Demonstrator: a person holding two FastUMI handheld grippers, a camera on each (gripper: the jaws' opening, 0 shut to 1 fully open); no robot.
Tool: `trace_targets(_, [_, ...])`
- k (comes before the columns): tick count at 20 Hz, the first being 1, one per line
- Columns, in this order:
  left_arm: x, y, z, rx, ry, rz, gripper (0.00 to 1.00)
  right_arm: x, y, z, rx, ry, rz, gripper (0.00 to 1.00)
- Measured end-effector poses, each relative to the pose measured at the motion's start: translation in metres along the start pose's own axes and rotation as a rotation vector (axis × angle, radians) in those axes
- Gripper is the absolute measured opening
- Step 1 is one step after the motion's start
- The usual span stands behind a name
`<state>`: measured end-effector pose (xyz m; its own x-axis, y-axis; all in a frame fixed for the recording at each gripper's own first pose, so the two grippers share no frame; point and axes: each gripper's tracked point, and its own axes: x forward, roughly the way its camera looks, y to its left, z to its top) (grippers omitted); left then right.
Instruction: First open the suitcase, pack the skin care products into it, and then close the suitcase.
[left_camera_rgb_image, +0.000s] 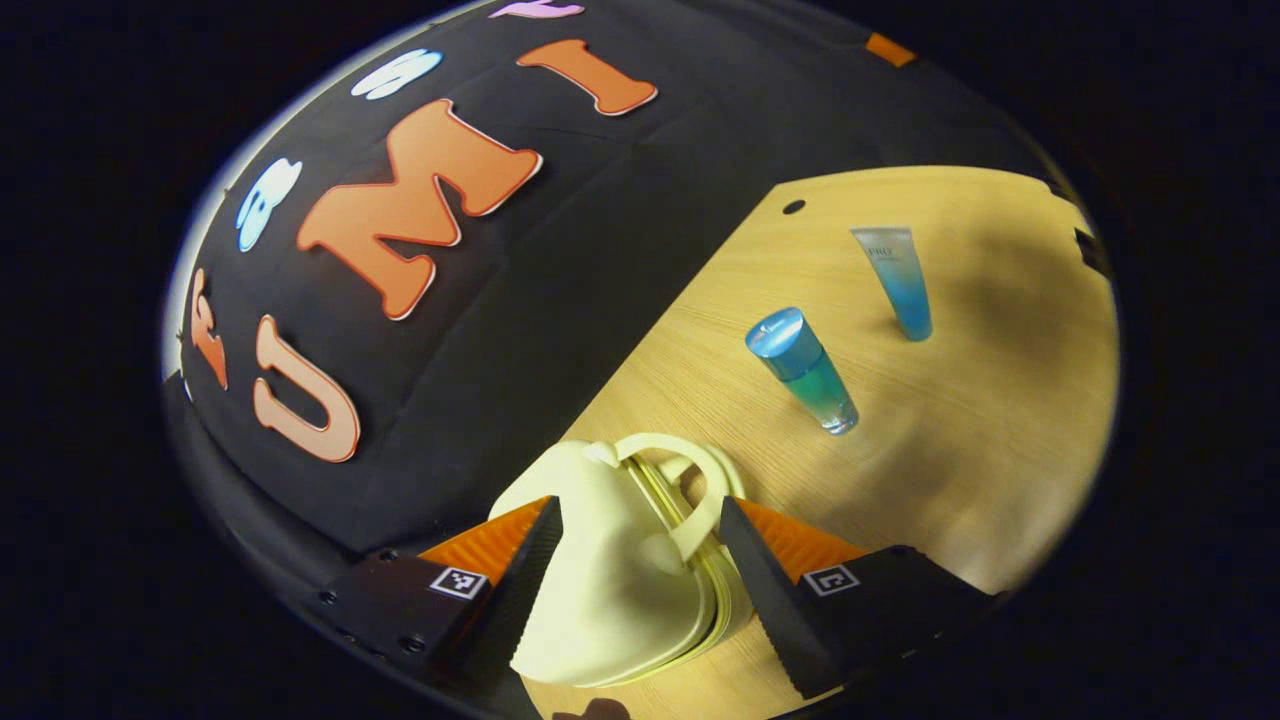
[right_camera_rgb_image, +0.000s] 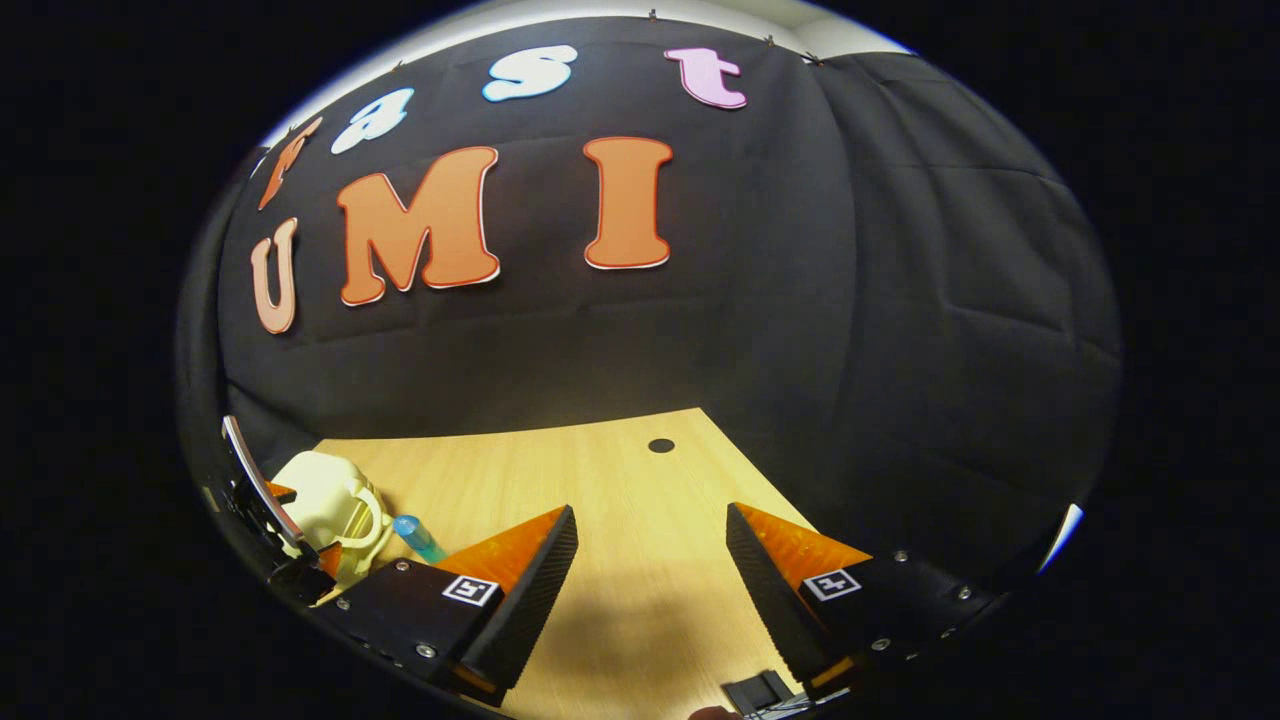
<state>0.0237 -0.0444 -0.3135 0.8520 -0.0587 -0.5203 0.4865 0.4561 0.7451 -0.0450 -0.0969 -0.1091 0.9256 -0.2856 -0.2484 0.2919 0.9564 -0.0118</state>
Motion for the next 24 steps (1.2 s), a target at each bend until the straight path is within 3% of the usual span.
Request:
trace_targets(7, [0.034,-0.017,-0.009,0.119,0.082,-0.015,0.98,0.017,-0.018,-0.014,0.008,0.043,-0.047,0.95])
trace_targets(14, [0.068,-0.022,-0.020,0.171,0.136,-0.045,0.97,0.038,-0.015,-0.017,0.009,0.073,-0.060,0.95])
trace_targets(15, [0.072,-0.028,-0.019,0.182,0.138,-0.070,0.82,0.040,-0.014,-0.018,0.009,0.076,-0.059,0.95])
trace_targets(16, [0.077,-0.033,-0.022,0.186,0.150,-0.084,0.81,0.042,-0.010,-0.017,0.012,0.080,-0.057,0.95])
trace_targets(17, [0.078,-0.038,-0.022,0.184,0.158,-0.097,0.53,0.045,-0.008,-0.016,0.016,0.084,-0.055,0.95])
trace_targets(18, [0.080,-0.042,-0.024,0.185,0.164,-0.114,0.40,0.048,-0.005,-0.016,0.018,0.084,-0.052,0.95])
trace_targets(20, [0.081,-0.044,-0.019,0.218,0.152,-0.140,0.25,0.050,0.002,-0.014,0.013,0.089,-0.037,0.95])
trace_targets(21, [0.079,-0.043,-0.015,0.216,0.145,-0.149,0.13,0.051,0.007,-0.014,0.007,0.091,-0.026,0.95])
trace_targets(24, [0.067,-0.034,-0.008,0.039,0.163,-0.204,0.06,0.053,0.026,-0.007,-0.001,0.075,-0.002,0.95])
